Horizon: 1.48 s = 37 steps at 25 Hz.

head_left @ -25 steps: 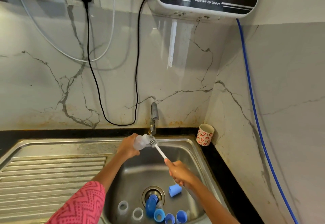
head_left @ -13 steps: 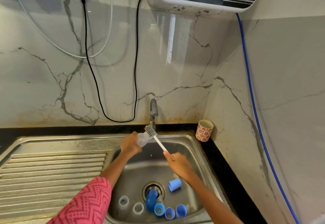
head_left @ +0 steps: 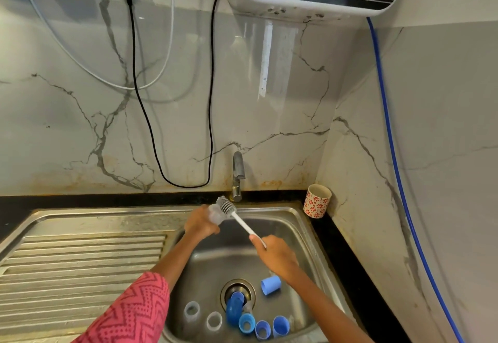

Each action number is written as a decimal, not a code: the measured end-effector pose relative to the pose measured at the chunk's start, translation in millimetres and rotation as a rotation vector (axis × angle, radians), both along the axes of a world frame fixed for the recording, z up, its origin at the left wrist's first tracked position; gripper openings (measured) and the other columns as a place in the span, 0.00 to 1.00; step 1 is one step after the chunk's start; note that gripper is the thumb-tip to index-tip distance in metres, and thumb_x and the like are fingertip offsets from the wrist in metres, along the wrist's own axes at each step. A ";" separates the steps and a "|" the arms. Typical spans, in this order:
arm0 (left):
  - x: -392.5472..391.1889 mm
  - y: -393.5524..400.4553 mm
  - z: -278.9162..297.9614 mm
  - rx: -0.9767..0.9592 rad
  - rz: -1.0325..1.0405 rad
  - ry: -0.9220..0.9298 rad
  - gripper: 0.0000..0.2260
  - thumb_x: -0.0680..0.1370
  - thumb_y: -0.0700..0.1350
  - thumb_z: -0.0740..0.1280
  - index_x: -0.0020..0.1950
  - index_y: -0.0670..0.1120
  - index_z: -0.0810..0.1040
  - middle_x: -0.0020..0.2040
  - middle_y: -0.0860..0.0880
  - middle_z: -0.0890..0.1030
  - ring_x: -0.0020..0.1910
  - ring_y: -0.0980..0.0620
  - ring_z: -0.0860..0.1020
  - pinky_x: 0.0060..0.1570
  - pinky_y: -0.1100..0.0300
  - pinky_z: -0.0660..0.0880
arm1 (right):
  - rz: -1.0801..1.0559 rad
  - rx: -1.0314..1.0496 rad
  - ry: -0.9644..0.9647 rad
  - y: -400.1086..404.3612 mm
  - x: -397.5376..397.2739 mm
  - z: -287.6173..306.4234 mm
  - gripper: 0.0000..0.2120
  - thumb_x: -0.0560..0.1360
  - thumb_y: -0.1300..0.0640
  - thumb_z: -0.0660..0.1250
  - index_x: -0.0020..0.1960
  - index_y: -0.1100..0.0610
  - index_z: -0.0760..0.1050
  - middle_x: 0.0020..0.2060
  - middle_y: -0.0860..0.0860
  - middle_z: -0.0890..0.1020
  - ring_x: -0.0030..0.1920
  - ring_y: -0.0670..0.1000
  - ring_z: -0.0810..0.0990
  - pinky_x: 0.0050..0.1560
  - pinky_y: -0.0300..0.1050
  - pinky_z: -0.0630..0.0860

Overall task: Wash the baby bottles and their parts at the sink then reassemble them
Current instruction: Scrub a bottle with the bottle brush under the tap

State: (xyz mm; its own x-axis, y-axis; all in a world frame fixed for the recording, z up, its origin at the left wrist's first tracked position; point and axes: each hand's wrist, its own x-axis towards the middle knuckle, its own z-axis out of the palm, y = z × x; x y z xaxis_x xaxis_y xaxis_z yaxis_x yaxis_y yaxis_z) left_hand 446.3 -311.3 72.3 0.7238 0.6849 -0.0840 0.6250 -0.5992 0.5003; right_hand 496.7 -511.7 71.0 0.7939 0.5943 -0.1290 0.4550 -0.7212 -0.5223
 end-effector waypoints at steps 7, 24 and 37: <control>-5.6 11.5 0.3 -0.156 0.130 -0.103 0.27 0.65 0.44 0.77 0.62 0.42 0.73 0.56 0.42 0.78 0.54 0.46 0.77 0.52 0.54 0.75 | -0.075 -0.041 -0.091 -7.3 15.4 -1.9 0.24 0.80 0.39 0.49 0.39 0.54 0.71 0.38 0.50 0.76 0.39 0.51 0.74 0.35 0.42 0.68; 0.5 22.1 -10.1 0.413 -0.251 0.184 0.30 0.70 0.46 0.73 0.69 0.50 0.66 0.64 0.49 0.74 0.63 0.49 0.72 0.63 0.54 0.68 | 0.189 -0.345 -0.422 -12.7 31.6 7.4 0.26 0.81 0.40 0.49 0.52 0.58 0.77 0.43 0.54 0.80 0.47 0.55 0.80 0.44 0.45 0.72; -16.1 22.7 5.3 0.704 -0.255 -0.376 0.31 0.55 0.34 0.80 0.56 0.43 0.78 0.53 0.44 0.80 0.54 0.41 0.76 0.53 0.47 0.74 | -0.022 0.289 0.538 -18.1 2.1 11.4 0.25 0.77 0.37 0.57 0.31 0.53 0.68 0.22 0.47 0.66 0.21 0.44 0.61 0.21 0.35 0.57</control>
State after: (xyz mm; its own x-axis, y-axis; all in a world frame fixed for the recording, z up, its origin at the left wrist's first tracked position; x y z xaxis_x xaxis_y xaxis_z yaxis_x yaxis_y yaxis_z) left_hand 430.3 -288.6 77.6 0.7580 0.2983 0.5800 0.2939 -0.9501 0.1045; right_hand 498.8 -529.8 82.4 0.6745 0.6495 -0.3511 0.0599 -0.5222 -0.8507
